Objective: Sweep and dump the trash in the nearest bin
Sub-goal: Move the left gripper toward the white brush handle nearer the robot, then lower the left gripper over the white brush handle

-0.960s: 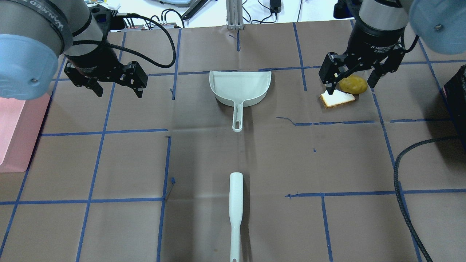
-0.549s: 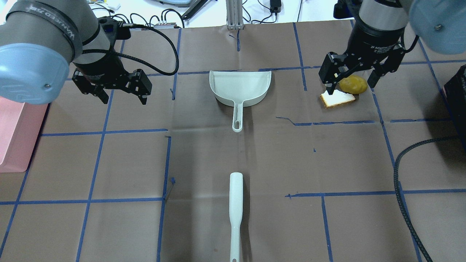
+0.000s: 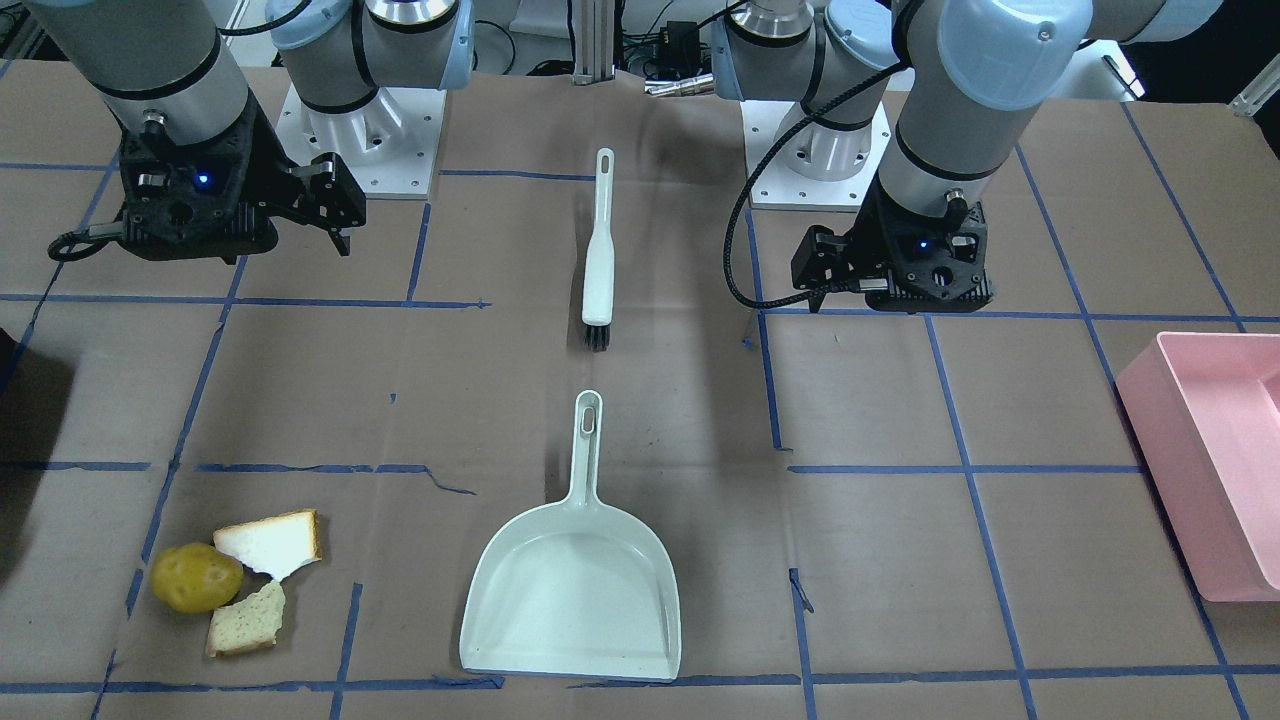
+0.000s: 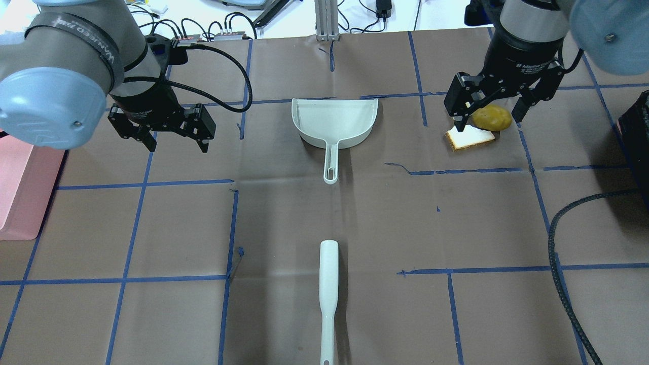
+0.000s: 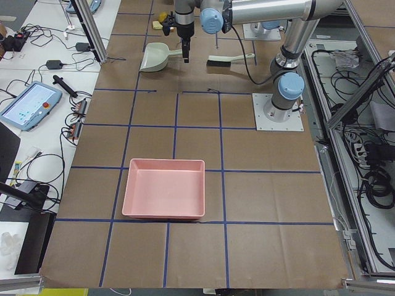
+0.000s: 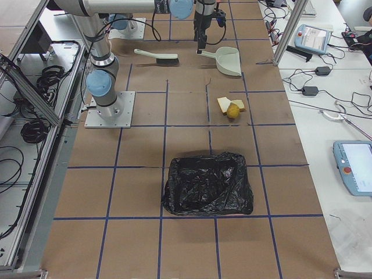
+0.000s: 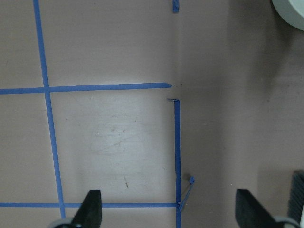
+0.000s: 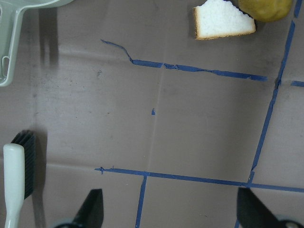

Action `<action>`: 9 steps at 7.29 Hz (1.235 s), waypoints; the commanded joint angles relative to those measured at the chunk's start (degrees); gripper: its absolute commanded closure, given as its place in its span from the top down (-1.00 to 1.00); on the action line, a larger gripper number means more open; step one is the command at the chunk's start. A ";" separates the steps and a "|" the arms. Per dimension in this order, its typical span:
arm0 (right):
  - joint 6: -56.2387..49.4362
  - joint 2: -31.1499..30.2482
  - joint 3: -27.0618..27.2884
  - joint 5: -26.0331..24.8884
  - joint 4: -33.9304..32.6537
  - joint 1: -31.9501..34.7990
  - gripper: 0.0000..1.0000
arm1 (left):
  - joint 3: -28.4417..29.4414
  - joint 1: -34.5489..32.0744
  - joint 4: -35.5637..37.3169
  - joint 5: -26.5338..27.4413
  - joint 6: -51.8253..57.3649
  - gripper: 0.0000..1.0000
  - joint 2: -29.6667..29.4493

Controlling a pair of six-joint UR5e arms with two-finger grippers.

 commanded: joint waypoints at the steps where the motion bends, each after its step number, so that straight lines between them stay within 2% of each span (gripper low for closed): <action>1: 0.00 -0.06 -0.01 0.01 0.00 0.00 1.00 | -0.13 -0.03 0.83 -0.24 -0.27 1.00 0.82; 3: 0.00 -0.06 -0.01 0.01 0.00 0.00 1.00 | -0.56 -0.47 0.75 -2.16 -0.45 1.00 0.04; 5: 0.00 -0.06 0.08 0.01 0.00 0.00 1.00 | -4.32 -2.56 1.10 -1.83 -3.06 1.00 1.61; 8: 0.00 0.03 0.08 -0.08 0.00 0.00 1.00 | -8.28 -14.57 2.42 0.01 -16.05 0.99 2.14; 9: 0.00 0.03 0.08 -0.08 0.00 0.00 1.00 | -11.52 -18.54 7.04 2.28 -20.18 0.99 2.23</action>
